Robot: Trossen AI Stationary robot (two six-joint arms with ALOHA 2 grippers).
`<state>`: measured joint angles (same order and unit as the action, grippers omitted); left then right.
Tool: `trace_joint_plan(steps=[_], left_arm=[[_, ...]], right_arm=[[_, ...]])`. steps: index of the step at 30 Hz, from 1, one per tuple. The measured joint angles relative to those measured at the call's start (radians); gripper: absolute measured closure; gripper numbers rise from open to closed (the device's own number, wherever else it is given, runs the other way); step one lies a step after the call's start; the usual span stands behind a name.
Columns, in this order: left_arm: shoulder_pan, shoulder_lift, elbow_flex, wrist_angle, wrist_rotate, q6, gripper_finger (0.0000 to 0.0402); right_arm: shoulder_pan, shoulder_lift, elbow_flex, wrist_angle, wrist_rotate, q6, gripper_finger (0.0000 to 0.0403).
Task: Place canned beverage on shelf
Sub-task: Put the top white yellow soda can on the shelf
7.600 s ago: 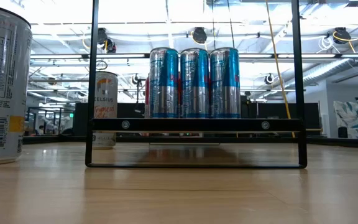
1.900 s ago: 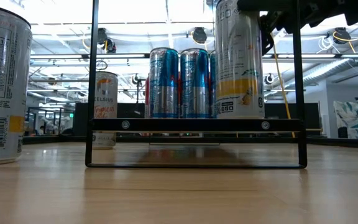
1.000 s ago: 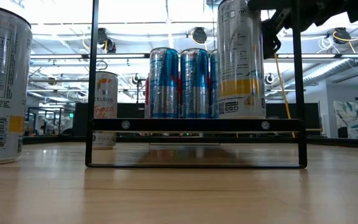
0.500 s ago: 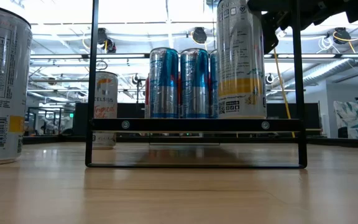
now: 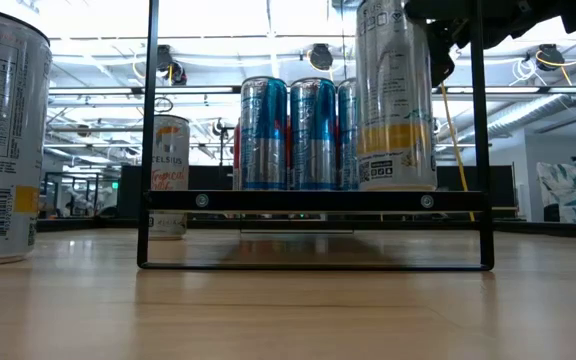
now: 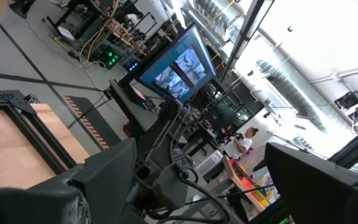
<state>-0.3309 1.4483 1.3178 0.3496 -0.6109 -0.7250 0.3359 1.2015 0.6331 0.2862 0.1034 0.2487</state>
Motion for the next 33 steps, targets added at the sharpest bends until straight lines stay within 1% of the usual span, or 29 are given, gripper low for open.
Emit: trace_joint_plan(steps=[5, 11, 14, 21, 33], left_arm=[[0.0, 0.0, 0.0, 0.0, 0.0, 0.0, 0.0043], [0.0, 0.0, 0.0, 0.0, 0.0, 0.006, 0.0043], [0.0, 0.0, 0.0, -0.001, 0.0, 0.006, 0.0043], [0.0, 0.0, 0.0, -0.001, 0.0, 0.006, 0.0043], [0.0, 0.0, 0.0, -0.001, 0.0, 0.005, 0.0043]], right_arm=[[-0.001, -0.038, 0.0, -0.051, 0.025, -0.008, 0.018], [-0.002, -0.04, 0.0, -0.046, 0.033, -0.031, 0.0179], [-0.002, -0.04, 0.0, -0.036, 0.057, -0.058, 0.0179], [-0.001, -0.034, 0.0, -0.016, 0.056, -0.074, 0.0179], [-0.002, -0.021, 0.0, -0.015, 0.052, -0.054, 0.0179]])
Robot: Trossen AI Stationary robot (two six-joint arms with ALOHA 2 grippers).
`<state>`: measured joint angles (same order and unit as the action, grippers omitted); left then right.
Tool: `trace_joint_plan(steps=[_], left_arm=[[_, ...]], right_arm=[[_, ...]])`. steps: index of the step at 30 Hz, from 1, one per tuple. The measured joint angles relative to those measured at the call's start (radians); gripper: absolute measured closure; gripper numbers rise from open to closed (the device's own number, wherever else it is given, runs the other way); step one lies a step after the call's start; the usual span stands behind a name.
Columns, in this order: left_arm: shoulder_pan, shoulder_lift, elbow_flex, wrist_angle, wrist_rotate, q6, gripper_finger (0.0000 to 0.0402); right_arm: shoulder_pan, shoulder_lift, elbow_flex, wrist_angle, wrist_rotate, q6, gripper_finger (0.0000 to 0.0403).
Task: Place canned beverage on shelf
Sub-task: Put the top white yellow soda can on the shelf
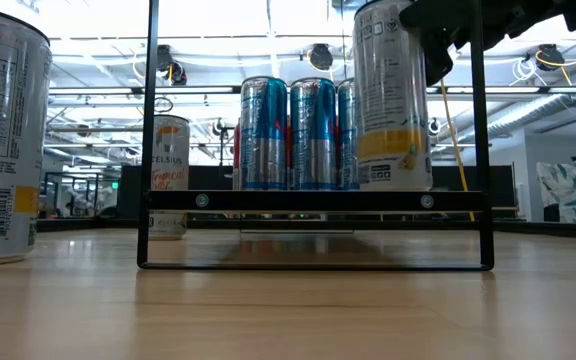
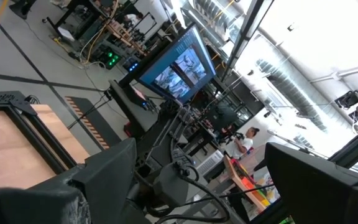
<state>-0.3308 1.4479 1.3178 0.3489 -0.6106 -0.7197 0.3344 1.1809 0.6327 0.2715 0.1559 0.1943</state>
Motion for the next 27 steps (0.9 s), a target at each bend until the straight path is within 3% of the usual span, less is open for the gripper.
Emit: trace_joint_plan(steps=[8, 19, 27], left_arm=[[0.0, 0.0, 0.0, 0.0, 0.0, 0.0, 0.0043], [0.0, 0.0, 0.0, 0.0, 0.0, -0.001, 0.0043], [0.0, 0.0, 0.0, 0.0, 0.0, -0.003, 0.0043]], right_arm=[[0.0, 0.015, 0.0, 0.007, 0.0, 0.012, 0.0175], [0.0, 0.041, 0.002, 0.004, -0.003, 0.055, 0.01], [0.0, 0.019, 0.002, 0.007, -0.003, 0.088, 0.0092]])
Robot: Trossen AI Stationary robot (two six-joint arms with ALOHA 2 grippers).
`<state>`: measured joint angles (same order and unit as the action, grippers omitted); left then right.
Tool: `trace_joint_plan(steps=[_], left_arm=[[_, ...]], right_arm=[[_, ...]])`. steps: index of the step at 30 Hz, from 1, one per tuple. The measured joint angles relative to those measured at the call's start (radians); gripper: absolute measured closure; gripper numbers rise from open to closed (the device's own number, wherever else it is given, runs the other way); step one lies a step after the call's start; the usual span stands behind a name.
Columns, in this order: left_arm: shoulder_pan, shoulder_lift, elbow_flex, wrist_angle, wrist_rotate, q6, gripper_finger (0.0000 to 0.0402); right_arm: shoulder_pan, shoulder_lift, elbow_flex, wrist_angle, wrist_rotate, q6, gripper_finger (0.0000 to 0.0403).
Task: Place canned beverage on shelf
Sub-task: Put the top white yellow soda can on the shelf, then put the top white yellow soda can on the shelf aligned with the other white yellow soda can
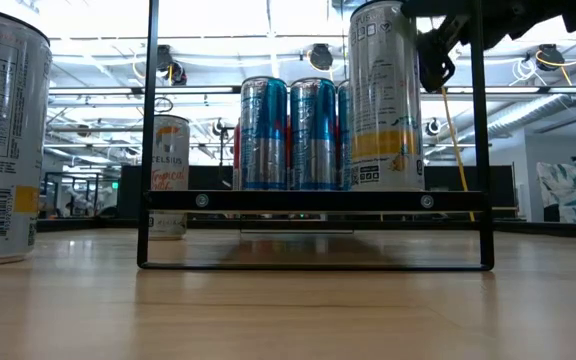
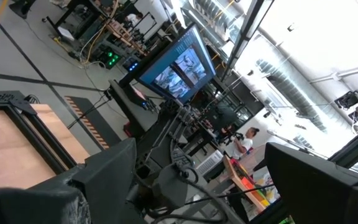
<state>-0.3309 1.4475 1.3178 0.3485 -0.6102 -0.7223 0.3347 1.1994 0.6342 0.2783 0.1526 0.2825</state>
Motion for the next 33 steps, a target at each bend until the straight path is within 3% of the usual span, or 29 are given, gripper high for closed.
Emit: trace_joint_plan(steps=[11, 21, 27, 33], left_arm=[[0.0, 0.0, 0.0, -0.029, 0.0, 0.003, 0.0043], [0.023, -0.037, 0.0, -0.211, -0.061, -0.005, 0.0043], [0.078, -0.077, 0.0, -0.424, -0.079, -0.077, 0.0043], [0.148, -0.107, 0.0, -0.788, 0.031, -0.35, 0.0043]], right_arm=[[0.0, -0.1, 0.0, 0.0, 0.0, 0.052, 0.0092], [0.0, -0.336, 0.0, -0.088, 0.004, 0.123, 0.0092], [0.0, -0.454, -0.001, -0.219, 0.007, 0.189, 0.0092], [0.0, -0.511, -0.001, -0.315, 0.061, 0.283, 0.0092]])
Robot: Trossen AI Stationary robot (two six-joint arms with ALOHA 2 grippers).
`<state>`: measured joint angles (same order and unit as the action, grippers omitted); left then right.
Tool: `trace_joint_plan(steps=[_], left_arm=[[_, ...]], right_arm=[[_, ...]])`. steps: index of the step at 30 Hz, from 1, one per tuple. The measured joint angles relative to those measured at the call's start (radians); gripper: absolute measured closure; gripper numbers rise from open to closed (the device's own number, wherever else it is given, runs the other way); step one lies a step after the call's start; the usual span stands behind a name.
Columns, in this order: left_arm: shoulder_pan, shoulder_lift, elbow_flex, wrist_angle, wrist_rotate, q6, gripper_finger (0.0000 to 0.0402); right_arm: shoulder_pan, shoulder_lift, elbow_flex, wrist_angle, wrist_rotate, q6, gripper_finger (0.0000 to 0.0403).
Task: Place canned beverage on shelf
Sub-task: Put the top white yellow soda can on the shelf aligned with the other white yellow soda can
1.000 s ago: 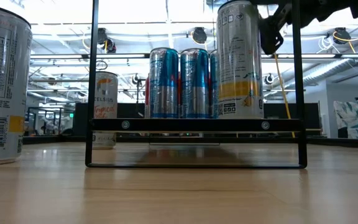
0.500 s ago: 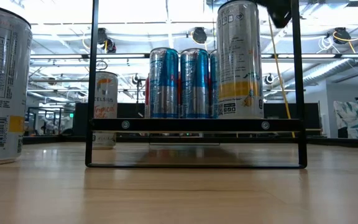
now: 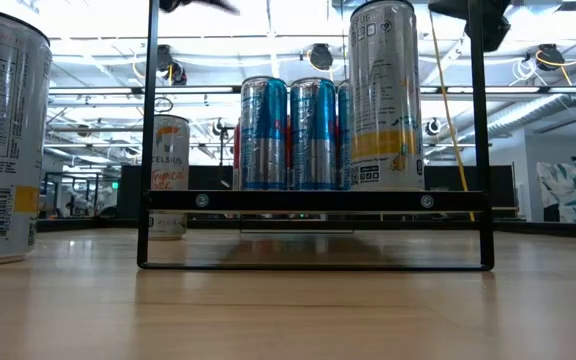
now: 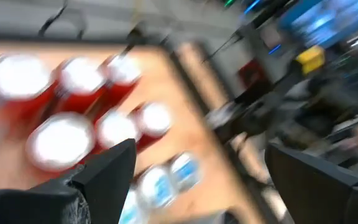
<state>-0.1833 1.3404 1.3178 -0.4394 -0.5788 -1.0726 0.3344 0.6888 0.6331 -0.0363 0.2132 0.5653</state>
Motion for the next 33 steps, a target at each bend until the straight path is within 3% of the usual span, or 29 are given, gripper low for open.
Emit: trace_joint_plan(steps=[7, 12, 19, 29, 33], left_arm=[[0.034, -0.013, 0.0, -0.32, 0.19, -0.101, 0.0043], [0.046, -0.027, 0.0, -0.472, 0.218, -0.1, 0.0043], [0.107, -0.036, 0.0, -0.709, 0.306, -0.103, 0.0043], [0.191, -0.019, 0.0, -0.758, 0.308, -0.046, 0.0043], [0.233, 0.011, 0.0, -0.741, 0.37, 0.022, 0.0043]], right_arm=[[0.0, -0.017, 0.0, -0.007, 0.045, 0.142, 0.0092], [0.0, -0.016, 0.007, -0.012, 0.085, 0.254, 0.0092], [0.0, -0.016, 0.027, -0.002, 0.246, 0.305, 0.0092], [0.0, -0.013, 0.028, 0.017, 0.314, 0.313, 0.0092], [0.0, -0.01, 0.028, 0.017, 0.315, 0.335, 0.0092]])
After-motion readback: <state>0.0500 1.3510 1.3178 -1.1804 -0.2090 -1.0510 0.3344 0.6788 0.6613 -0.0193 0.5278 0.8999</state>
